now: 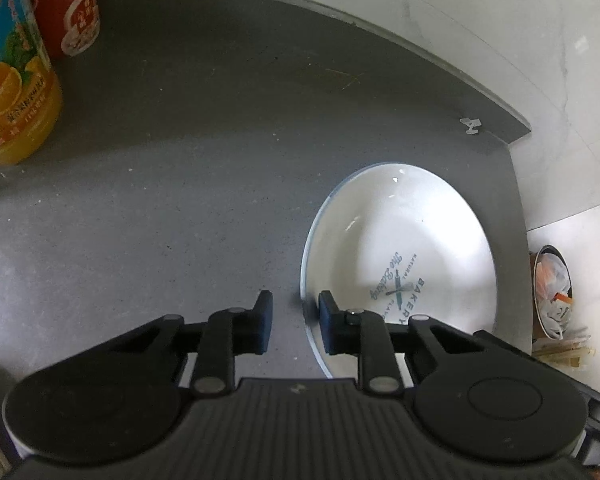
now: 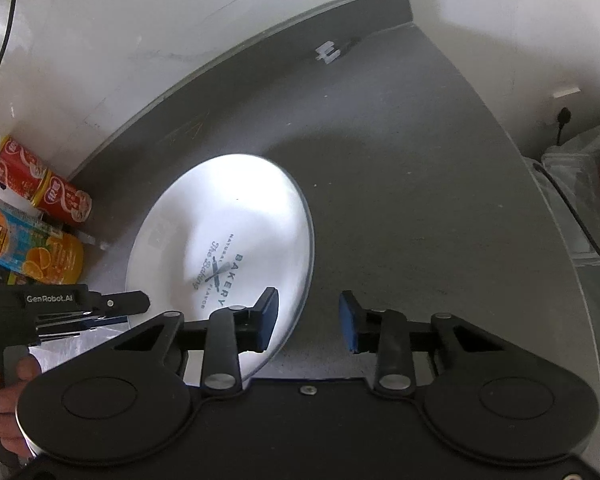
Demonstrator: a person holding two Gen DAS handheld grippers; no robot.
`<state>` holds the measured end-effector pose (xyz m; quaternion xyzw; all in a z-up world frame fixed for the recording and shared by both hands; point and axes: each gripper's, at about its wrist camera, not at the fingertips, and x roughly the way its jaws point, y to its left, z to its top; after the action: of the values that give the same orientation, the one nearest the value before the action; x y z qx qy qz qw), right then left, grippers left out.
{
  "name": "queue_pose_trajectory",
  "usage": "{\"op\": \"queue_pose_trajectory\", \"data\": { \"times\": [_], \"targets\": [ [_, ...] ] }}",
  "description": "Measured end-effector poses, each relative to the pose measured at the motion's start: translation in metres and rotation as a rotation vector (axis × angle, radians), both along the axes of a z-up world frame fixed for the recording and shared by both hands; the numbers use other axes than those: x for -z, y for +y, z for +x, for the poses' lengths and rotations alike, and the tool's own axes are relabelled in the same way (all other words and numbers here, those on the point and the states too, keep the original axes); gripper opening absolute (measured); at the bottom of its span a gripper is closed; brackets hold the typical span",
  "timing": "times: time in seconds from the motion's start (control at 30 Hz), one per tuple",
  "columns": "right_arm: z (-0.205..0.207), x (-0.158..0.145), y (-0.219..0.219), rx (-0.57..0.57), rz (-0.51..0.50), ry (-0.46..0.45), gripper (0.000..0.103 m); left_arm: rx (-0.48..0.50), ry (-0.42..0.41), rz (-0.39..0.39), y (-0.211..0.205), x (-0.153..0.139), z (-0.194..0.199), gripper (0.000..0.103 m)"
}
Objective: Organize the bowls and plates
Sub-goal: 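Close both tools on the rim of the 'BAKERY' plate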
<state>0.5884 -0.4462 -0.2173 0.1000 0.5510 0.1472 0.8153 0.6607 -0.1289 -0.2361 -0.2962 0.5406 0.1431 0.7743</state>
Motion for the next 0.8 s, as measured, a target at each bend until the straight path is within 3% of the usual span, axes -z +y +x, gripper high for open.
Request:
{"op": "queue_pose_trajectory", "data": {
  "times": [0.2,0.33,0.57,0.8],
  "targets": [
    [0.006,0.007,0.002,-0.015,0.002,0.017,0.026,-0.008,0.001,-0.018,0.003,0.006,0.001,0.021],
    [0.009,0.010,0.006,-0.018,0.001,0.008,0.021,-0.005,-0.003,-0.030,0.003,0.006,0.001,0.014],
    [0.015,0.012,0.007,-0.023,0.011,-0.013,0.012,-0.021,0.005,-0.040,0.003,0.009,0.010,0.014],
    [0.003,-0.011,-0.002,-0.033,0.030,-0.075,0.009,0.008,-0.032,-0.052,0.006,-0.006,-0.001,0.011]
  ]
}}
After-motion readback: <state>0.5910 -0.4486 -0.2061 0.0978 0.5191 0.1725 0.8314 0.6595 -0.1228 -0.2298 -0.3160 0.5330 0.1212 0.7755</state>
